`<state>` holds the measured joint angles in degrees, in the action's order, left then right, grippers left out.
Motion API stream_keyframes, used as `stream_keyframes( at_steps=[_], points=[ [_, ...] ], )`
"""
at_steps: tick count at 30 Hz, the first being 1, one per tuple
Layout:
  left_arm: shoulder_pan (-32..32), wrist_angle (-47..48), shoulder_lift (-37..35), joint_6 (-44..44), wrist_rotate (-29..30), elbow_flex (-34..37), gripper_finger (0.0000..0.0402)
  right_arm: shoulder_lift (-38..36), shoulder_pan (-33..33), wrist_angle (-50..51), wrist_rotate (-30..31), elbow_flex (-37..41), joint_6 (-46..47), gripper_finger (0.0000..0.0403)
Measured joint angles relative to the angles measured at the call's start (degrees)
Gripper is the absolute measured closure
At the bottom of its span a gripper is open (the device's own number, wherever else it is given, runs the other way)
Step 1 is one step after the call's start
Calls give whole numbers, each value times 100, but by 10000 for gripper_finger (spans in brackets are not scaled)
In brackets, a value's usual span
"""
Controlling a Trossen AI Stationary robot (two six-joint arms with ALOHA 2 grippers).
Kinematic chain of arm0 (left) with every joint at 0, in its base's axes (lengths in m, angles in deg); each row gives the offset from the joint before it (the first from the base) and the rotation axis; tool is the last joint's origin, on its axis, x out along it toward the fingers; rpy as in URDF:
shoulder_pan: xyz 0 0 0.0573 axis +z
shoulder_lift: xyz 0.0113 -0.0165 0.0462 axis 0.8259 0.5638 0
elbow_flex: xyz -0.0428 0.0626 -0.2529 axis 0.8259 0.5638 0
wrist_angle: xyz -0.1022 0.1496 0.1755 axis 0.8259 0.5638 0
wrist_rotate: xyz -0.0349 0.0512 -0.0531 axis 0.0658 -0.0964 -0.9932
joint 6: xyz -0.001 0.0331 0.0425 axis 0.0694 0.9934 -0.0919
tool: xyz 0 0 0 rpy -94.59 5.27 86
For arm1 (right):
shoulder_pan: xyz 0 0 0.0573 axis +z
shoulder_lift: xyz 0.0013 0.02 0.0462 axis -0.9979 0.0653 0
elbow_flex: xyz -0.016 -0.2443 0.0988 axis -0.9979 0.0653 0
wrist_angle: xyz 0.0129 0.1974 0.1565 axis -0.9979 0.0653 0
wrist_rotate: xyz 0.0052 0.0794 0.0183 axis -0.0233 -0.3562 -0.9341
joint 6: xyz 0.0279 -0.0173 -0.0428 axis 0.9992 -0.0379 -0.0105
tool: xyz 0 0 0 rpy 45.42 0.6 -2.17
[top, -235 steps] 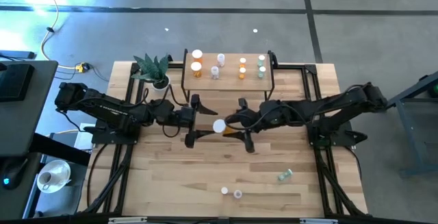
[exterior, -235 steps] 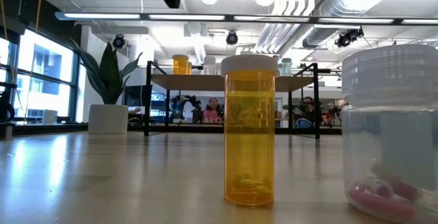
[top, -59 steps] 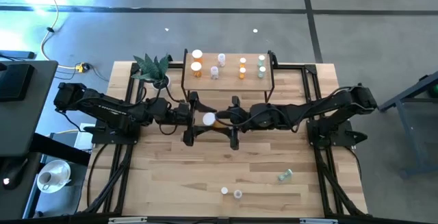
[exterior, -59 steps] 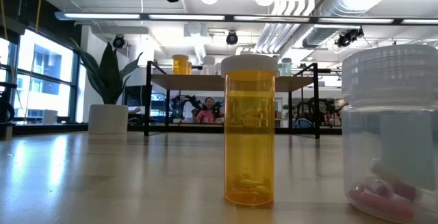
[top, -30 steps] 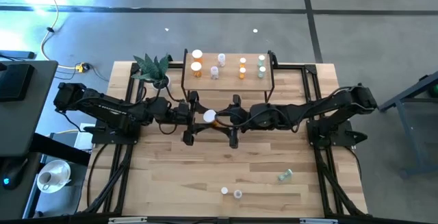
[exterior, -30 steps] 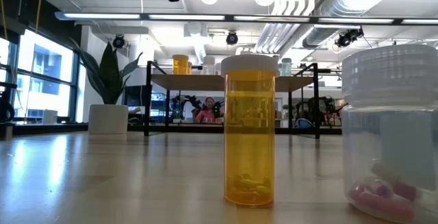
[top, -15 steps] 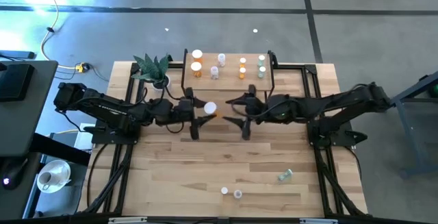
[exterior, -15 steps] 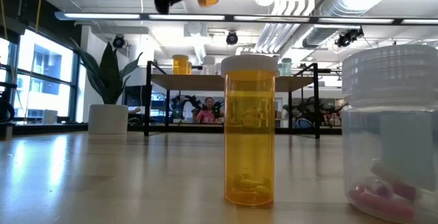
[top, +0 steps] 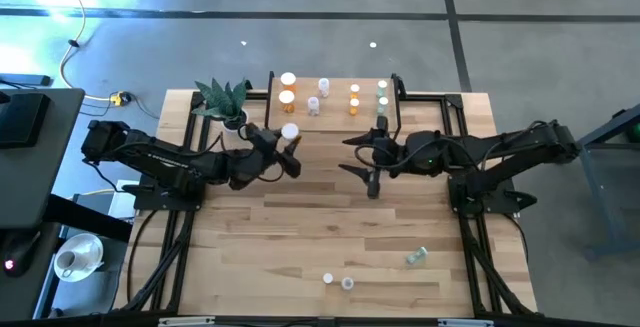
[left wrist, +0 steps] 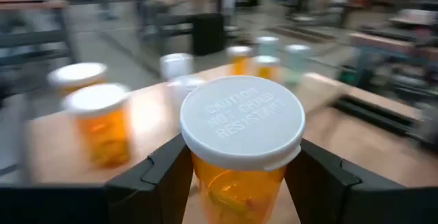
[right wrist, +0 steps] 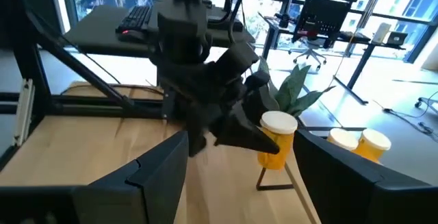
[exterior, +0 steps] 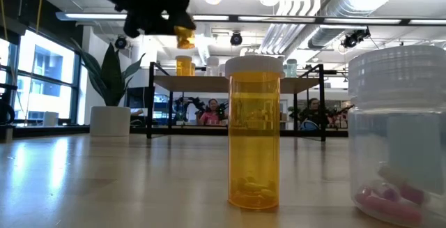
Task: Pick and place medicine bottles onto shelf by color
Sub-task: Put the large orange pill bottle aligned with the other large orange pill bottles on the shelf
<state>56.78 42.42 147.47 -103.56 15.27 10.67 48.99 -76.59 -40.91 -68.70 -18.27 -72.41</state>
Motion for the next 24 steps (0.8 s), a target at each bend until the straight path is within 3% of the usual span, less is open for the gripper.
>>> stream_keyframes(
  at_steps=[6, 9, 24],
  points=[
    [138, -50, 516, -398, 1059, 0, 207, 18, -93, 76, 0, 0, -24, 146],
    [300, -67, 731, -649, 1310, 0, 207, 18, -140, 79, -2, 0, 1, 146],
    [963, -487, 1237, -837, 1118, -4, 207, 18, -181, 78, -2, 0, 4, 146]
  ],
)
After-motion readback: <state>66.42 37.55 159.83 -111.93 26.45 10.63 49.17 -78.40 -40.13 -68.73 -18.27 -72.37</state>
